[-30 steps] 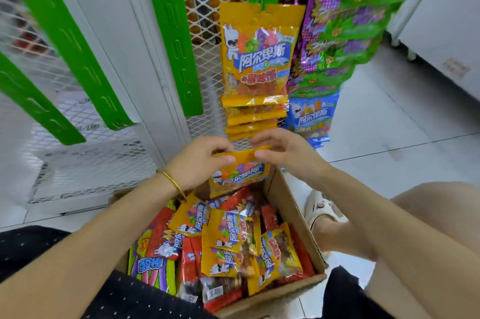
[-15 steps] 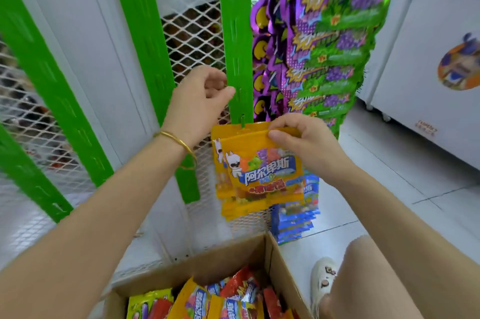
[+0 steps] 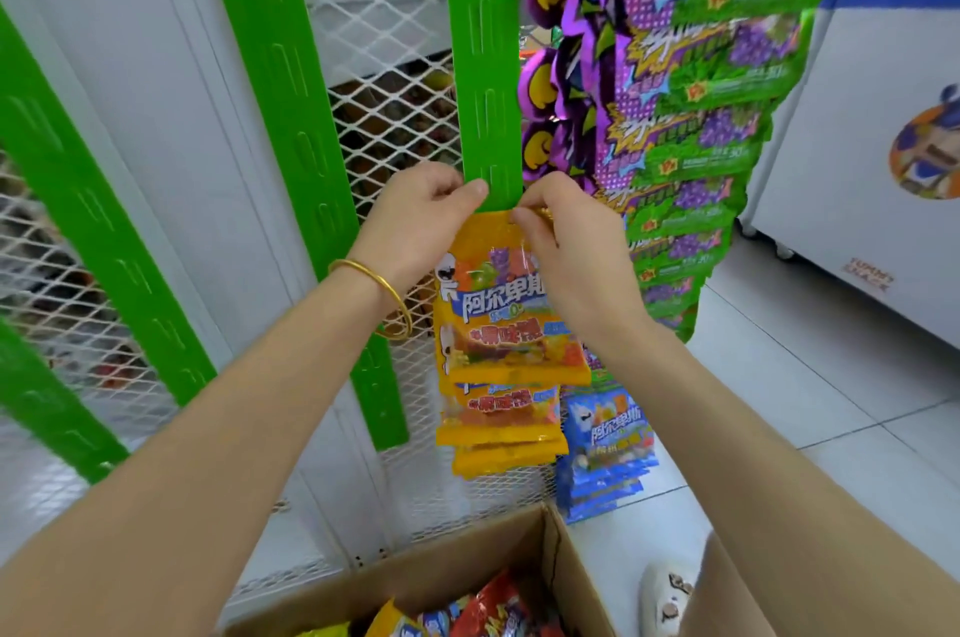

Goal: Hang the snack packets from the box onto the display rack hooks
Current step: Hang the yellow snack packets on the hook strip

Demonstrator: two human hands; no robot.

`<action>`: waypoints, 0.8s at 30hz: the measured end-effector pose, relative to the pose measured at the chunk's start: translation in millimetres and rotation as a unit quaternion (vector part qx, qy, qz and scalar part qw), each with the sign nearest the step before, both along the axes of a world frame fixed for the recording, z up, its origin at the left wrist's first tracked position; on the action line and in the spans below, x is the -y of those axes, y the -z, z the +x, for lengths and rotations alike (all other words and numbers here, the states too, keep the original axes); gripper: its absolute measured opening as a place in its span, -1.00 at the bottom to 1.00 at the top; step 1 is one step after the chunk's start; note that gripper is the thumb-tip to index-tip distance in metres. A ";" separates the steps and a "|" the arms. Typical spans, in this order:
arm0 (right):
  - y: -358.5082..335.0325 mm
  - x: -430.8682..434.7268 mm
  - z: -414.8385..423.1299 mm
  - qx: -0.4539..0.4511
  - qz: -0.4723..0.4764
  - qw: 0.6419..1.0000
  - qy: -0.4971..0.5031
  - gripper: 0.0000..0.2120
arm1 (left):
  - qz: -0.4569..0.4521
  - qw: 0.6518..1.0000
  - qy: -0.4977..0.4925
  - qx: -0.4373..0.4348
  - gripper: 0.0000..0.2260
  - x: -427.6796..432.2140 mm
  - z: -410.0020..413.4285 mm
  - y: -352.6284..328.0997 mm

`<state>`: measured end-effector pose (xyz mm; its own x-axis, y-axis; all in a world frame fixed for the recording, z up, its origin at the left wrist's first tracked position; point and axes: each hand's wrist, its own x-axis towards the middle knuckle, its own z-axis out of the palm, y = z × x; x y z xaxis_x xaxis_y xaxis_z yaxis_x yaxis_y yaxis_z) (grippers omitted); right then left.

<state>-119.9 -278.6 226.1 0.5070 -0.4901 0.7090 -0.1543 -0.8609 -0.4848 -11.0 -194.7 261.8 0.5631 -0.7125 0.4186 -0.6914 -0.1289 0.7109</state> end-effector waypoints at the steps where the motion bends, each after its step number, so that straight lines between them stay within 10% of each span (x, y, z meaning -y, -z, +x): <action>1: -0.5 -0.4 0.8 -0.006 -0.008 1.000 0.004 -0.89 | 0.004 1.000 -0.004 0.005 -0.65 -0.1 -0.1 -0.3; 24: 29.5 -7.4 -6.8 -0.087 -0.039 0.995 0.025 -0.86 | -0.021 1.000 0.006 0.005 -0.81 -22.4 -6.0 22.5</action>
